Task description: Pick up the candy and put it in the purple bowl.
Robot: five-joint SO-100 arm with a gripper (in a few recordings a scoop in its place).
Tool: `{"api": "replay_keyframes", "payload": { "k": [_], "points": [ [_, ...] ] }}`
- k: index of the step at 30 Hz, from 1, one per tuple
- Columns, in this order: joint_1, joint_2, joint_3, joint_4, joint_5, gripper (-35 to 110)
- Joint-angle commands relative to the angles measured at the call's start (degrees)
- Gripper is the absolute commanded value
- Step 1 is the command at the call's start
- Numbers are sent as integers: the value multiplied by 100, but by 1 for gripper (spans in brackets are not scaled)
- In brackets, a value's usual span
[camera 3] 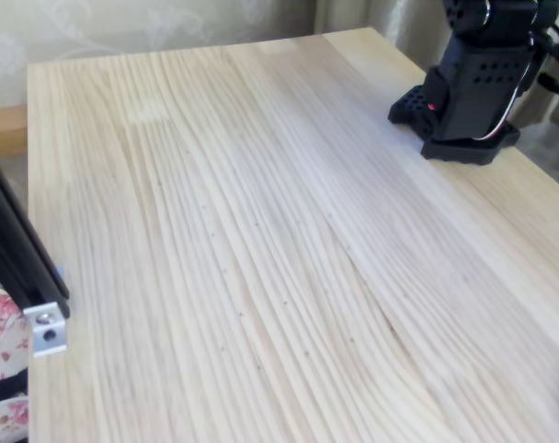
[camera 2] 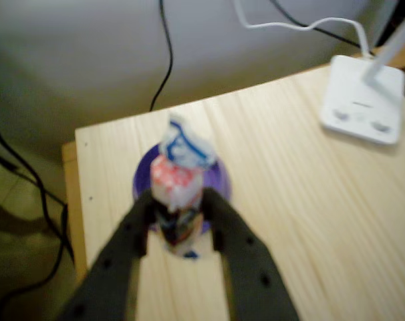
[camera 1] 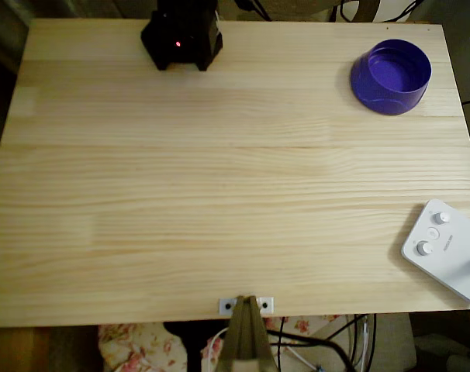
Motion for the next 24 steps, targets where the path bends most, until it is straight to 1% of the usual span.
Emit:
{"api": "replay_keyframes", "payload": {
  "k": [1, 7, 17, 20, 24],
  "points": [
    [-97, -1020, -1072, -439, 308, -1],
    [-123, -2312, -1802, -360, 457, -1],
    [-281, -3630, -2259, -633, 483, -1],
    [-211, -4131, -2496, -624, 510, -1],
    [-105, -4377, -2610, -598, 598, -1]
  ]
}}
